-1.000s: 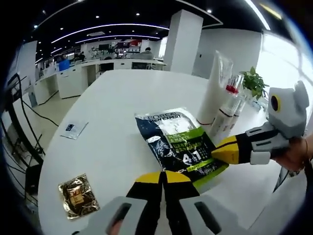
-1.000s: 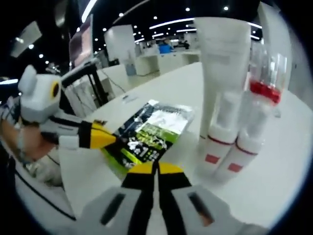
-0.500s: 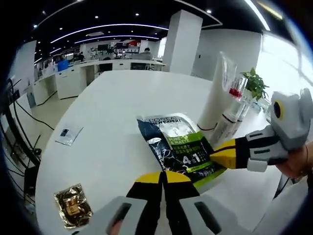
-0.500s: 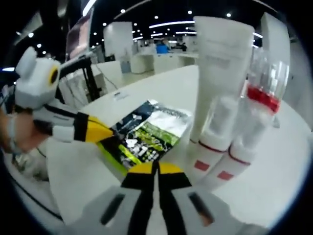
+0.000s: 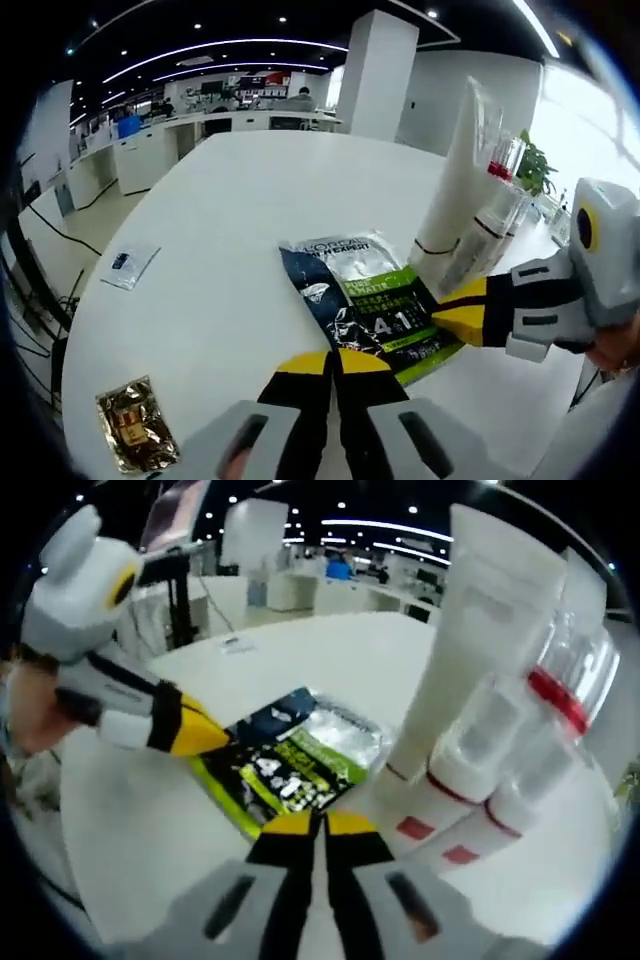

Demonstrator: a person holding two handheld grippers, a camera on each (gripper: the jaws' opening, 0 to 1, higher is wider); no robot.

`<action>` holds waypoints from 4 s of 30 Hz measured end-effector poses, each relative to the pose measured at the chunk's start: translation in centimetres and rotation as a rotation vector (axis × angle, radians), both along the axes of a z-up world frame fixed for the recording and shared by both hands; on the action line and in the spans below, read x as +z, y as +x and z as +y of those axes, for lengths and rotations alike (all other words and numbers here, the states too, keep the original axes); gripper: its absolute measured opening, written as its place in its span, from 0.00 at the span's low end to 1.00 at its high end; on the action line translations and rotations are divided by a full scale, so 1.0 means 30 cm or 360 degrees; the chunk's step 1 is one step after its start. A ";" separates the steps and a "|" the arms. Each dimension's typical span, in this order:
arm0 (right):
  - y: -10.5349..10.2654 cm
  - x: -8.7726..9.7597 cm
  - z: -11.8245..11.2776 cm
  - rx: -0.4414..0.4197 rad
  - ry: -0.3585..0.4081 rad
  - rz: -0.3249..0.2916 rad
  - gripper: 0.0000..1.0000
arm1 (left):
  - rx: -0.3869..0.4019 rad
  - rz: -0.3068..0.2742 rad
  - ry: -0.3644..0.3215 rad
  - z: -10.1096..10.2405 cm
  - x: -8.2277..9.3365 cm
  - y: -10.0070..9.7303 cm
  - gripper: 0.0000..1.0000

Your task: Arrange the skincare products in the storage area until every visible bottle or jar stands upright without overlapping.

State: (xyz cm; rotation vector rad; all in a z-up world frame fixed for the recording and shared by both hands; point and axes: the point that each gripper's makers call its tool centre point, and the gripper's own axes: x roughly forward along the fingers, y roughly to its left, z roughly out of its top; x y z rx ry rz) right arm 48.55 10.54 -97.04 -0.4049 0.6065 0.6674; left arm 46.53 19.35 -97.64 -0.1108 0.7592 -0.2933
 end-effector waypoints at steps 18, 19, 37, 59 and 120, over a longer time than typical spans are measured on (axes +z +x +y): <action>-0.015 -0.019 -0.038 0.0018 -0.0057 -0.0004 0.01 | -0.0076 -0.0097 0.0061 0.002 0.025 0.002 0.03; -0.013 -0.015 -0.036 0.0007 -0.0033 0.0000 0.01 | -0.0107 -0.0100 0.0085 -0.008 0.021 0.003 0.03; -0.024 -0.017 -0.024 0.0047 -0.0005 -0.0011 0.00 | -0.0094 -0.0236 0.0200 0.003 0.085 0.041 0.01; -0.029 -0.017 -0.069 0.0007 0.0114 0.0014 0.00 | -0.0238 -0.0195 0.0374 -0.002 -0.018 0.012 0.00; -0.080 0.032 -0.113 -0.0019 0.0149 0.0036 0.03 | 0.0509 0.0572 0.0292 0.487 -0.024 -0.156 0.42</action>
